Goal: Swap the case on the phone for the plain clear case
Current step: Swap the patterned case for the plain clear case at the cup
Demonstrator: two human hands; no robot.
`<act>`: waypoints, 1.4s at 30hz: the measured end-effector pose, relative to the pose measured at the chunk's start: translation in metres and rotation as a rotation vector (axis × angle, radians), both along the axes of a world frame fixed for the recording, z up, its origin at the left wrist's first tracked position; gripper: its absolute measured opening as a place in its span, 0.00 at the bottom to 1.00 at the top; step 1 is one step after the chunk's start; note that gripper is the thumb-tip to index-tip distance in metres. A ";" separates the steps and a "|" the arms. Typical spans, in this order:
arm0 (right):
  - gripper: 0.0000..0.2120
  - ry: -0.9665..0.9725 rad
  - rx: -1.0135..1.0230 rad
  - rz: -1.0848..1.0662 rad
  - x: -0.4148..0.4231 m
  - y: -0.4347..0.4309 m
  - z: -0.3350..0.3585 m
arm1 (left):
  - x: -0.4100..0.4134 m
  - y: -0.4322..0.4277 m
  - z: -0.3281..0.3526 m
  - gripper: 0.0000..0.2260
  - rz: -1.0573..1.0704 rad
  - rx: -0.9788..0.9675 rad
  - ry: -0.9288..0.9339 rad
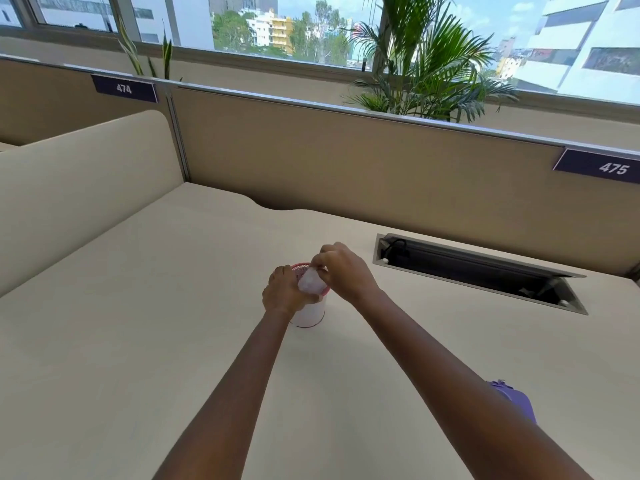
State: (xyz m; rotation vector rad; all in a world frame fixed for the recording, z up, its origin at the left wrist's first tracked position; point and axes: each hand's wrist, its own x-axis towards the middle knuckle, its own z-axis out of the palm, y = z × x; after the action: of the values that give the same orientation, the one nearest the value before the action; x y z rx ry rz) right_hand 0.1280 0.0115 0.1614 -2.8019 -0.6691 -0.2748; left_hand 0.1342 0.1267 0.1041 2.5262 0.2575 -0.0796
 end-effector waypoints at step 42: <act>0.10 0.545 1.083 -0.356 -0.030 -0.066 0.000 | -0.028 -0.017 0.024 0.12 -0.155 -0.465 -0.294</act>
State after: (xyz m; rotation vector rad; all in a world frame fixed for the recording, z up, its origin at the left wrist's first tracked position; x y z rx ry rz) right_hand 0.0977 -0.0545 0.1610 -1.7760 0.1232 0.0735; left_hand 0.1058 0.1102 0.1283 2.0559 -0.0710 0.1539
